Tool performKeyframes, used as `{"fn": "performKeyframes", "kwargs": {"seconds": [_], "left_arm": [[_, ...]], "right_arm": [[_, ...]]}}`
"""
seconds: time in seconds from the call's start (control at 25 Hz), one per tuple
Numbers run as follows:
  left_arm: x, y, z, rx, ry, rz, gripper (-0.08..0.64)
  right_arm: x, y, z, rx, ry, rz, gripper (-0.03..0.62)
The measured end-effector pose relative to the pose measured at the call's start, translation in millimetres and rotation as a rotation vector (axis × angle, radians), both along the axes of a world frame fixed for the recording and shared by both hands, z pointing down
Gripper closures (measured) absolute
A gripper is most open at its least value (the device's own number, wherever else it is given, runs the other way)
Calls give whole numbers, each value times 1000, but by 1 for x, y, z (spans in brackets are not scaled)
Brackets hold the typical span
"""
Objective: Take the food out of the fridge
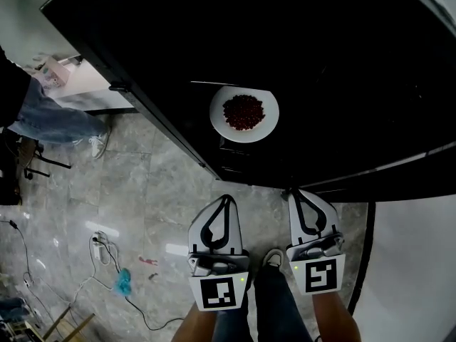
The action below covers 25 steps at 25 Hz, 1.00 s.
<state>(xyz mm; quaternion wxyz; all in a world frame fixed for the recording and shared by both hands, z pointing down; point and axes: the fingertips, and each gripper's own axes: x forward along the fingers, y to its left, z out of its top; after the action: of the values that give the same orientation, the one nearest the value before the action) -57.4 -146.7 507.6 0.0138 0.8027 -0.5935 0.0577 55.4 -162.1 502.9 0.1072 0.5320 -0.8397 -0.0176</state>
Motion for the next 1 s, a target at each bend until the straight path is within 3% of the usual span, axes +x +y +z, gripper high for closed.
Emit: {"fn": "performKeyframes", "kwargs": {"seconds": [0.44, 0.84, 1.0], "left_arm": [[1, -5, 7, -6, 23, -12, 545], [4, -14, 6, -20, 94, -31, 543], [4, -21, 2, -19, 165, -36, 543]], "right_arm": [[-4, -5, 2, 2, -2, -10, 570], [-3, -4, 1, 0, -12, -11, 569], [-2, -3, 0, 1, -11, -10, 569]]}}
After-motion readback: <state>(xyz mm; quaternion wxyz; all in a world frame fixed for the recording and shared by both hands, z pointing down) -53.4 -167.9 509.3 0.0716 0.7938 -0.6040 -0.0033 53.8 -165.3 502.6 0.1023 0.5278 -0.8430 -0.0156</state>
